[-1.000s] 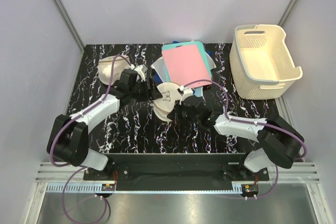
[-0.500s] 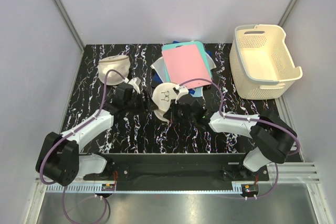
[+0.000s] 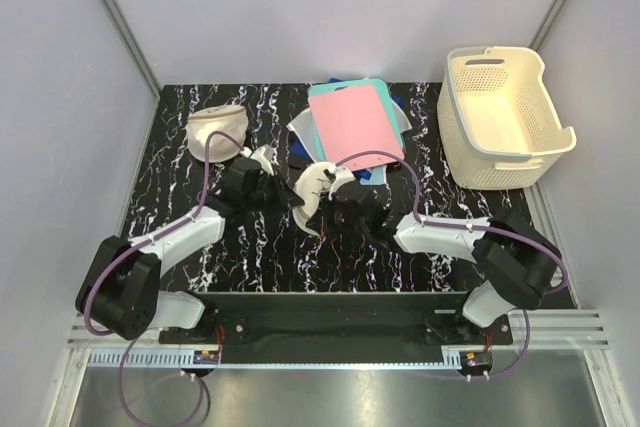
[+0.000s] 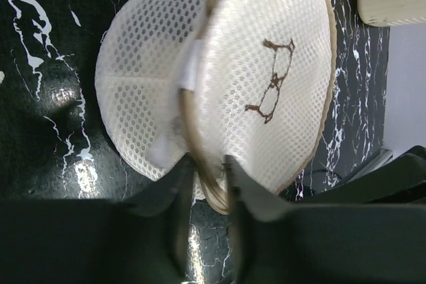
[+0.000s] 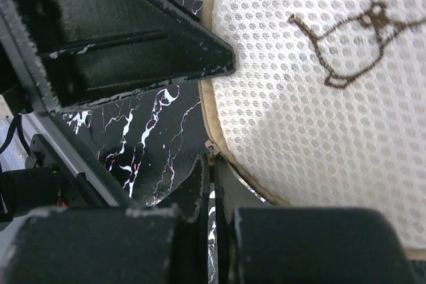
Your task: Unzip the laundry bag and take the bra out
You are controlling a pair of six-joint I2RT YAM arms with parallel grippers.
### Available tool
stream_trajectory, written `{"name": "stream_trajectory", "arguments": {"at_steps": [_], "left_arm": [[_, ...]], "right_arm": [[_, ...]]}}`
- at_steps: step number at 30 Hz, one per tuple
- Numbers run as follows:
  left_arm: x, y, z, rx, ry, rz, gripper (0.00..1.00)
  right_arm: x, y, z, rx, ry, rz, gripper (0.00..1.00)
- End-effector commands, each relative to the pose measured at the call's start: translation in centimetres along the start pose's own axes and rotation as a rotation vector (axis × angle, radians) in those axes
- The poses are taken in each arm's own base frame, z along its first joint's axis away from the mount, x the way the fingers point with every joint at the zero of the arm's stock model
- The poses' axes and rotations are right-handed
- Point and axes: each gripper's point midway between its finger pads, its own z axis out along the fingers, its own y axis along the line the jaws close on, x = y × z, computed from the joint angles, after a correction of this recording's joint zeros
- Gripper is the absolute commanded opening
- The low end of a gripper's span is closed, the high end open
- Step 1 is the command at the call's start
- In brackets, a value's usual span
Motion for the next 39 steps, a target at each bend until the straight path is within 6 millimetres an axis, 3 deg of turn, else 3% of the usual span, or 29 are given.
{"name": "stream_trajectory", "arguments": {"at_steps": [1,5,13,28,35,39], "left_arm": [[-0.9,-1.5,0.4,0.069,-0.032,0.014,0.15],[-1.2,-1.6,0.5,0.062,-0.035,0.021,0.0],[-2.5,-1.5,0.3,0.045,-0.051,0.053,0.0],[-5.1,0.3,-1.4,0.022,-0.084,0.093,0.0],[-5.3,1.2,-1.8,0.004,-0.079,0.1,0.0],[-5.2,1.0,-1.7,0.016,-0.063,0.106,0.0]], "right_arm": [[-2.0,2.1,0.3,-0.054,-0.055,-0.015,0.0],[-1.8,2.0,0.3,-0.048,-0.052,-0.015,0.0],[-1.5,1.1,0.0,-0.014,-0.05,-0.014,0.0],[-1.3,-1.4,-1.6,0.092,-0.089,-0.015,0.0],[-1.5,-3.0,-2.5,0.17,-0.11,-0.04,0.0],[-1.5,-2.9,-2.6,0.168,-0.107,-0.045,0.0]]}}
